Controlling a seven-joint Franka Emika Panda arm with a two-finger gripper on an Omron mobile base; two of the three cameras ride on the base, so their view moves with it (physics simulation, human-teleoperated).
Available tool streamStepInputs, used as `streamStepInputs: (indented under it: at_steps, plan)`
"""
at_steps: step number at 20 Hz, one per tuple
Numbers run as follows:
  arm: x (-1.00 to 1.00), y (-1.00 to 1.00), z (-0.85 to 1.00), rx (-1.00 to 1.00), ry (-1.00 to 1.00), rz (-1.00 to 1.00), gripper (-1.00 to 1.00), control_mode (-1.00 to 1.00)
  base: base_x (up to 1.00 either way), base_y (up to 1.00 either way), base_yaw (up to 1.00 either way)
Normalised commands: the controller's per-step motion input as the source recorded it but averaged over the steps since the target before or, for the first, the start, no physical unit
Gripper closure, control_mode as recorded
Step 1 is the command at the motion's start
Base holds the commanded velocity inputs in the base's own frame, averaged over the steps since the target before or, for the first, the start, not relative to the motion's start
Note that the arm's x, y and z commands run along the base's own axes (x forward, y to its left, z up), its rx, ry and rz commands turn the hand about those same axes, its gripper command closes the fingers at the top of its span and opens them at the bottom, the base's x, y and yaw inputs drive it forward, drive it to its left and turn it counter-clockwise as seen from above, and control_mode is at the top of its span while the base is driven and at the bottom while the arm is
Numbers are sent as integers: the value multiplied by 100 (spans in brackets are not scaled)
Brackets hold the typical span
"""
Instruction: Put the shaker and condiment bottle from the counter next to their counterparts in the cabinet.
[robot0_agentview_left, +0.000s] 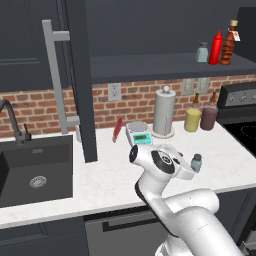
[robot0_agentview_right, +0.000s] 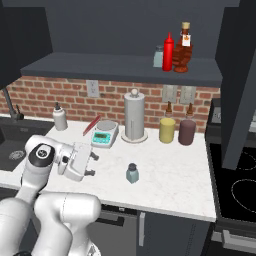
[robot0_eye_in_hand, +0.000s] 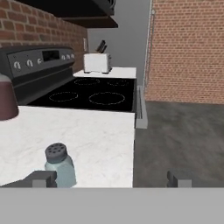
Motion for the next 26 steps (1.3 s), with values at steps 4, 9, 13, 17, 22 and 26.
streamStepInputs:
  at_steps: [4, 9, 13, 17, 22, 26]
  plan:
    - [10, -21, -18, 0, 0, 0, -100, -100, 0, 0, 0]
    - [3, -15, -6, 0, 1, -7, -100, -100, 0, 0, 0]
    - [7, -13, -10, 0, 1, -10, -100, -100, 0, 0, 0]
    - [21, -11, -13, 0, 0, -6, -100, -100, 0, 0, 0]
    - [31, -12, -6, 0, 2, -1, -100, -100, 0, 0, 0]
    - [24, -18, 0, 0, 0, 0, -100, -100, 0, 0, 0]
